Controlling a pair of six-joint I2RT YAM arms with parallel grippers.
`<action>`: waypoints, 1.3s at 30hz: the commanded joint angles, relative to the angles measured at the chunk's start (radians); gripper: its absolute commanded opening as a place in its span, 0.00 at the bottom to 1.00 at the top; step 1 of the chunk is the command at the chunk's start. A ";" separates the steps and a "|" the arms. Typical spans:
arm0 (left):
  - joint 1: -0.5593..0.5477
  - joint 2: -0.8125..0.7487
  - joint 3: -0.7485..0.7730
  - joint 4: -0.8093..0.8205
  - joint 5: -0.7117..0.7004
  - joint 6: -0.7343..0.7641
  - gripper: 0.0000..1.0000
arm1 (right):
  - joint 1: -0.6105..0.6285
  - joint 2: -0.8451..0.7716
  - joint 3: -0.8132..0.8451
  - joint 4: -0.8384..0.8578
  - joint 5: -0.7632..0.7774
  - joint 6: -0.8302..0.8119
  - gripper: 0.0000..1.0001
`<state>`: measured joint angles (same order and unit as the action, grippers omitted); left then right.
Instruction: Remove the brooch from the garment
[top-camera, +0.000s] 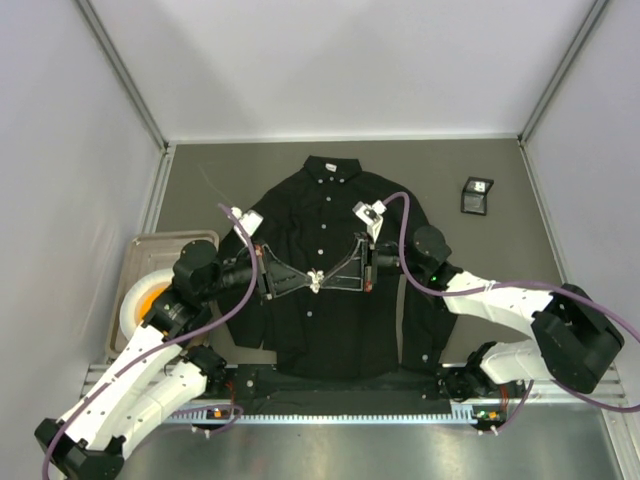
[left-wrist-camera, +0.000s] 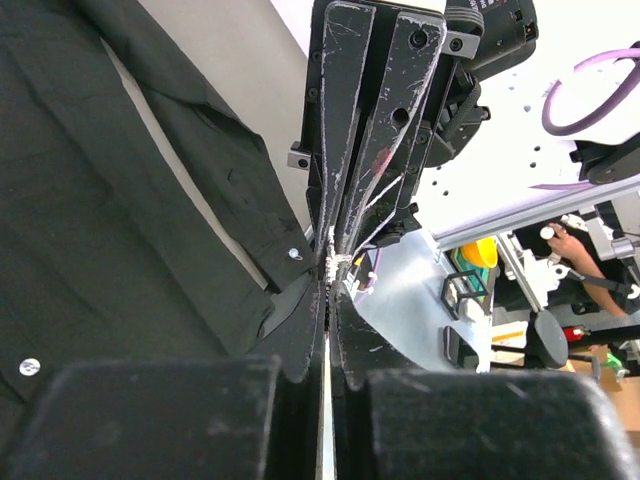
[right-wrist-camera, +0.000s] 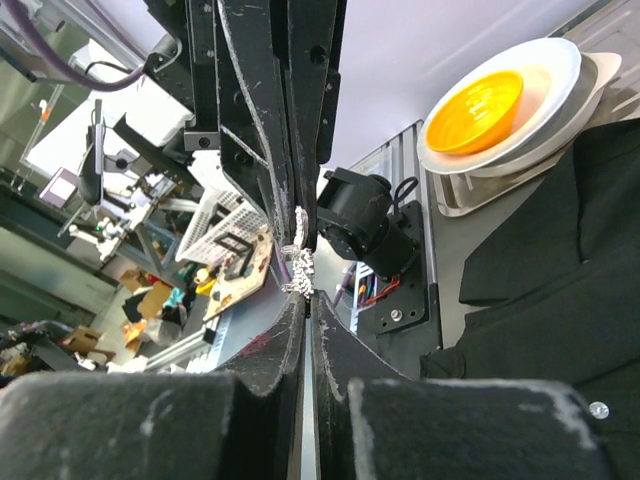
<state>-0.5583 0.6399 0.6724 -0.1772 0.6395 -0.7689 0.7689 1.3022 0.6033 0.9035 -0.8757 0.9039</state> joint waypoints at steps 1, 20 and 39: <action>-0.002 0.015 0.018 0.076 0.023 -0.020 0.00 | -0.011 -0.030 0.006 0.077 0.035 0.035 0.03; -0.002 0.009 -0.027 0.280 -0.015 -0.219 0.00 | -0.011 -0.038 -0.083 0.353 0.092 0.191 0.41; -0.002 0.007 -0.050 0.305 0.025 -0.222 0.00 | -0.010 0.057 -0.027 0.448 0.121 0.260 0.34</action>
<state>-0.5591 0.6586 0.6300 0.0540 0.6384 -0.9928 0.7635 1.3582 0.5167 1.2701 -0.7712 1.1667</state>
